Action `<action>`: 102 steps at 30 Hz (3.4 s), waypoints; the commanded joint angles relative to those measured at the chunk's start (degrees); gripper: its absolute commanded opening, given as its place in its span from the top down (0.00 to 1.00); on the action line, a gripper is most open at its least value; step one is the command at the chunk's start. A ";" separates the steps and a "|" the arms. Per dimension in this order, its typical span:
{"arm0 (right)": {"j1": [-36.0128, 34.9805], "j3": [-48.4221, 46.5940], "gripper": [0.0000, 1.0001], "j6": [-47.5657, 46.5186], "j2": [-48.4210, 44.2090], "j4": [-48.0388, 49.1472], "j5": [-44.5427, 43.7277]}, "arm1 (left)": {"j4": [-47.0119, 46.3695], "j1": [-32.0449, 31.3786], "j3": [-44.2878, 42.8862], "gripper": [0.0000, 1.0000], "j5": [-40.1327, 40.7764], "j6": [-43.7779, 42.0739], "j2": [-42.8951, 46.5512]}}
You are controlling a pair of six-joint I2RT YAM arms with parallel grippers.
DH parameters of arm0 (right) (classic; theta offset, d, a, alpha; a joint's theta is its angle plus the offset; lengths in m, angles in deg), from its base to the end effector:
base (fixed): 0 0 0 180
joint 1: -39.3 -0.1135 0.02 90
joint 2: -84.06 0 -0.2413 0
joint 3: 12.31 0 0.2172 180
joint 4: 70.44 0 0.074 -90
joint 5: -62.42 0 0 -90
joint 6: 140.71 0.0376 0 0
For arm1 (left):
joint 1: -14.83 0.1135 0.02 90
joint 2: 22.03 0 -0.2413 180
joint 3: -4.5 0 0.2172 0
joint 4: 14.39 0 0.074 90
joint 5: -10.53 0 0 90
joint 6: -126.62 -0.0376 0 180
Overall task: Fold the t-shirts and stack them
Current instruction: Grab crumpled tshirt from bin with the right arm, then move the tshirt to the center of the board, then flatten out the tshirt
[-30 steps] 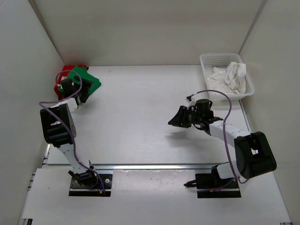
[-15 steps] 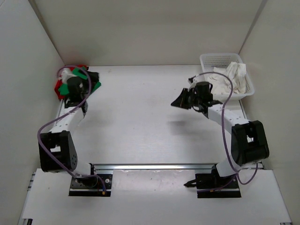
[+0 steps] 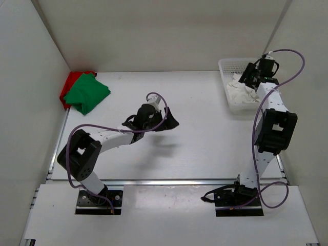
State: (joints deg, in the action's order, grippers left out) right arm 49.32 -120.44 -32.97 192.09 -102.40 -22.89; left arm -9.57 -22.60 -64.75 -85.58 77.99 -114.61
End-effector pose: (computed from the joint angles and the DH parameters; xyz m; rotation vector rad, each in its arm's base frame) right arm 0.4009 -0.0677 0.2845 0.4636 2.0782 0.1666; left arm 0.2584 -0.2028 0.2160 -0.0053 2.2015 -0.9274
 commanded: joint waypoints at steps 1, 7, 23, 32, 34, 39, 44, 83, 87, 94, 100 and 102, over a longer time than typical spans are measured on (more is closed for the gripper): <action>2.98 -7.28 0.40 -5.78 5.76 -7.01 -8.65 | 0.24 -3.17 4.68 0.02 -5.22 -0.50 0.38; 6.06 -30.99 0.35 -8.94 23.51 -20.18 -10.22 | -3.88 -4.14 13.02 0.01 -10.15 1.17 3.36; 3.25 -48.00 1.00 -8.25 22.33 -25.99 -9.18 | -2.49 -3.00 12.78 0.01 -11.73 0.38 4.51; -0.35 -51.96 1.00 -4.74 4.75 -26.02 14.50 | -1.78 2.96 11.81 0.01 -13.93 2.31 11.53; -1.40 -47.86 1.00 -2.90 -1.91 -22.33 23.76 | -3.01 5.08 12.78 0.01 -15.68 4.24 12.76; -11.49 -27.55 1.00 3.08 -19.68 0.67 36.00 | -7.92 14.91 17.08 0.01 -20.86 10.92 15.40; -19.68 -25.07 1.00 7.47 -26.37 8.09 38.54 | -8.91 22.74 21.75 0.01 -22.01 14.62 19.97; -26.97 28.53 0.39 4.76 -26.63 3.45 1.19 | 12.81 22.66 14.37 0.54 -9.26 -0.68 26.67; -36.00 37.57 0.83 9.23 -27.44 10.64 13.21 | 10.43 26.35 12.88 0.54 -14.72 1.17 23.41; -51.06 42.96 0.48 15.04 -15.15 22.66 20.36 | 9.99 27.50 13.48 0.54 -14.72 1.70 24.02; -50.63 46.21 0.37 21.71 -11.10 33.31 19.74 | 8.50 27.23 15.07 0.54 -15.07 2.14 24.55; -50.28 46.13 0.39 23.91 -8.90 36.04 20.62 | 8.50 27.06 15.15 0.54 -14.72 2.32 24.46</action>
State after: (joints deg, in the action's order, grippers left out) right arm -1.76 -73.82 -13.71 181.43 -76.87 -3.07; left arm 0.33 4.67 -50.28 -99.50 80.00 -91.59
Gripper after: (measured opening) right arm 0.617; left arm 0.463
